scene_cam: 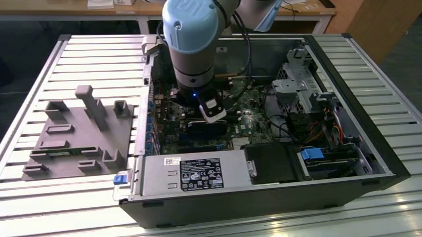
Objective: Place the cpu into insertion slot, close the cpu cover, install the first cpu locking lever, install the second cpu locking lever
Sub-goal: 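Install the second cpu locking lever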
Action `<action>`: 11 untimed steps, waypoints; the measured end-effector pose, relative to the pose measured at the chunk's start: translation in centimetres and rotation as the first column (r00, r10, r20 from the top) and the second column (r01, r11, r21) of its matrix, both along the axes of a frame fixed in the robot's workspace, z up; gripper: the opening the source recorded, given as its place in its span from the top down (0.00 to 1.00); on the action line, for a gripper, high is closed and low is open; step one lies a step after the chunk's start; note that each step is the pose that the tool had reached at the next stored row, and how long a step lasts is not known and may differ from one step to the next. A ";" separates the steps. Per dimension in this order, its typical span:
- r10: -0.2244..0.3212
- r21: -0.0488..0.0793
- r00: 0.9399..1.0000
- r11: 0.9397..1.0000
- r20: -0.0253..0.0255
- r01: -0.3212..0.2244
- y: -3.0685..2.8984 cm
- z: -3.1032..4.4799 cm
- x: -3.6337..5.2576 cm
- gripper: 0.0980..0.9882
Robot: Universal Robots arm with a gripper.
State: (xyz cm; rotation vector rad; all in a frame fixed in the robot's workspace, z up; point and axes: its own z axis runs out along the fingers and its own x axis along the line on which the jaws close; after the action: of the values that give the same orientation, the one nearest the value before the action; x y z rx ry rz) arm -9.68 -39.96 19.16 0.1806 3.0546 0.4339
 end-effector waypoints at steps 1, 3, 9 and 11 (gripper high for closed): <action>0.000 0.000 1.000 1.000 0.000 0.000 0.00 0.02 0.00 1.00; 0.000 0.000 1.000 1.000 0.000 0.000 0.00 0.16 0.00 1.00; 0.000 0.000 1.000 1.000 0.000 0.000 0.12 0.41 -0.01 1.00; 0.000 0.001 1.000 1.000 0.000 0.000 0.22 0.41 -0.01 1.00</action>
State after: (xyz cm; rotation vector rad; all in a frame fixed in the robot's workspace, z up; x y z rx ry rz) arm -9.70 -39.75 19.57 0.1808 3.0546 0.4348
